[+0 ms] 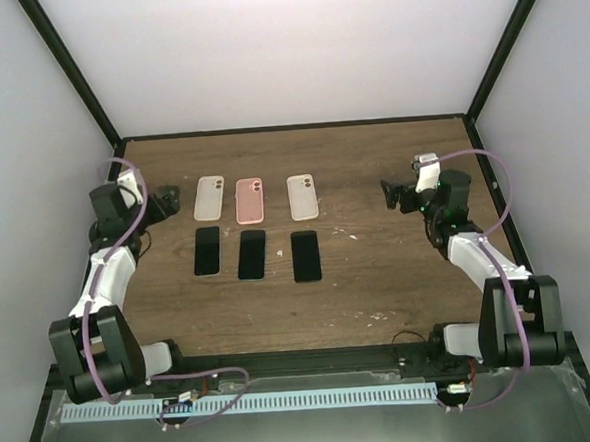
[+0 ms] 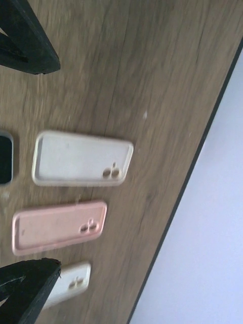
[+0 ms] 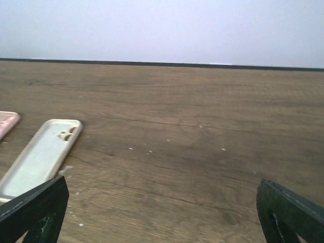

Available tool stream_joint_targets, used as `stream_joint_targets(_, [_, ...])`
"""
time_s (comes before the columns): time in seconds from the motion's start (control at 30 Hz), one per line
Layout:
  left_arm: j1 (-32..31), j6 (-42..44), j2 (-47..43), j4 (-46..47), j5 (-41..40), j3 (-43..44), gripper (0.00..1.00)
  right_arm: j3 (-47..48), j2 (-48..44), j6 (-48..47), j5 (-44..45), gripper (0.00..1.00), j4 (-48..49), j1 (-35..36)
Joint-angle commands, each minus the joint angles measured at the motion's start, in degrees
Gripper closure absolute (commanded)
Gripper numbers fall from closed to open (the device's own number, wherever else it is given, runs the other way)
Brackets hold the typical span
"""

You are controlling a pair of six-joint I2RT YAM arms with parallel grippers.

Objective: Take the phone out of the phone case
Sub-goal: Reset both arms

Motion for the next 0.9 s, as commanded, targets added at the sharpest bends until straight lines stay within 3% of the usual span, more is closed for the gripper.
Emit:
stream_joint_targets(0.0, [2.6, 8.7, -0.2, 13.3, -4.4, -7.9, 0.0, -4.3, 2.1, 1.3, 4.7, 0.0, 13.4, -1.8])
stream_joint_targets(0.3, [1.2, 9.3, 7.5, 50.5, -5.9, -25.3, 0.0, -12.5, 8.4, -2.3, 5.6, 0.0, 31.6, -2.3])
stream_joint_targets(0.37, [0.3, 9.3, 7.3, 51.2, -6.6, -25.5, 0.0, -15.3, 8.9, -1.8, 5.5, 0.0, 37.5, -2.4])
stream_joint_targets(0.47, [-4.0, 12.7, 7.7, 60.1, -11.4, -28.8, 0.0, -17.9, 9.8, -1.9, 4.3, 0.0, 43.2, -2.4])
stream_joint_targets(0.67, [-6.9, 13.1, 16.9, 74.8, -16.8, -31.7, 0.0, -22.9, 12.6, -2.5, 3.5, 0.0, 53.9, -2.4])
stream_joint_targets(0.73, [-7.2, 13.4, 16.0, 72.4, -17.1, -30.9, 0.0, -25.1, 14.6, -2.8, 2.7, 0.0, 60.4, -2.4])
stream_joint_targets(0.8, [-7.5, 13.8, 16.8, 72.4, -16.8, -30.5, 0.0, -24.3, 13.7, -3.1, 2.4, 0.0, 57.0, -2.4])
stream_joint_targets(0.87, [-7.6, 14.7, 16.4, 69.5, -15.8, -29.6, 0.0, -24.7, 14.5, -2.8, 2.5, 0.0, 59.4, -2.4])
